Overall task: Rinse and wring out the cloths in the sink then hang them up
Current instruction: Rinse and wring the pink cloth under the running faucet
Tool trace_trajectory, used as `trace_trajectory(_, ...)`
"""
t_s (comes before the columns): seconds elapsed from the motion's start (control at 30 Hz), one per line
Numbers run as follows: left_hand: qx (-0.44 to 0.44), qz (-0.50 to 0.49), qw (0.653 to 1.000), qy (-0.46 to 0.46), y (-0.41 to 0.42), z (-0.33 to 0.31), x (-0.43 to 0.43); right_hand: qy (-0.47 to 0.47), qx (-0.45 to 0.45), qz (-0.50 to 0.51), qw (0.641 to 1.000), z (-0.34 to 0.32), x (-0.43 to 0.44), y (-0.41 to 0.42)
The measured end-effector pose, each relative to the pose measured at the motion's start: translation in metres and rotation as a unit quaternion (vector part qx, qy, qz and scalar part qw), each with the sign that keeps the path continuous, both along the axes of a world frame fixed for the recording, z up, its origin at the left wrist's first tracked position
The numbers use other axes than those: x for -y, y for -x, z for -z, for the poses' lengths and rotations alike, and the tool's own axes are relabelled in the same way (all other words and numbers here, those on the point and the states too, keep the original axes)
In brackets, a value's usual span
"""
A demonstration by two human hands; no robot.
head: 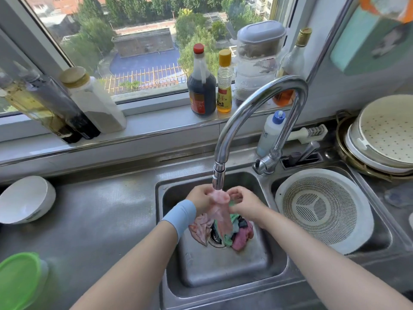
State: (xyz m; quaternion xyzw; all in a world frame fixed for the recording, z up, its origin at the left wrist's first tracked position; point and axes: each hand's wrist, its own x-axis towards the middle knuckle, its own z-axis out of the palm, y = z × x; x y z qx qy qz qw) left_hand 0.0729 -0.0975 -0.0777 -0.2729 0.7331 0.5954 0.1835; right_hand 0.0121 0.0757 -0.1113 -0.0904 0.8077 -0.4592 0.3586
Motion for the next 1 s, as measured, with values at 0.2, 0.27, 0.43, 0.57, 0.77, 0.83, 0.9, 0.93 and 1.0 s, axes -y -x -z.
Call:
trace_trajectory(0.2, -0.007, -0.067, 0.977, -0.204, -0.013, -0.003, 0.010, 0.086, 0.011, -0.042, 0.995, 0.020, 0.022, -0.017)
trace_trajectory(0.27, -0.007, -0.091, 0.989, -0.119, -0.020, 0.004, 0.022, 0.067, 0.037, 0.073, 0.994, 0.020, 0.029, -0.013)
trace_trajectory(0.43, 0.017, -0.016, 0.994, 0.107, -0.032, 0.023, 0.033, 0.074, 0.062, 0.100, 0.990, 0.007, 0.041, -0.005)
trace_trajectory(0.57, -0.027, 0.082, 0.993, 0.077, -0.027, 0.020, 0.025, 0.088, 0.133, 0.067, 0.985, -0.004, 0.047, -0.009)
trace_trajectory(0.77, -0.028, 0.104, 0.992, 0.073, -0.034, 0.018, 0.006, 0.283, 0.317, 0.198, 0.884, -0.013, 0.035, -0.015)
trace_trajectory(0.83, -0.032, 0.090, 0.991, 0.092, -0.039, 0.019, 0.003, 0.300, 0.347, 0.226, 0.860, -0.015, 0.031, -0.018)
trace_trajectory(0.9, -0.019, 0.099, 0.989, 0.112, -0.044, 0.018, 0.000, 0.297, 0.347, 0.246, 0.855, -0.015, 0.029, -0.025)
trace_trajectory(0.93, -0.007, 0.103, 0.988, 0.113, -0.046, 0.016, -0.001, 0.295, 0.341, 0.255, 0.856, -0.015, 0.028, -0.028)
trace_trajectory(1.0, 0.024, 0.103, 0.990, 0.092, -0.051, 0.008, 0.000, 0.283, 0.317, 0.254, 0.869, -0.015, 0.029, -0.037)
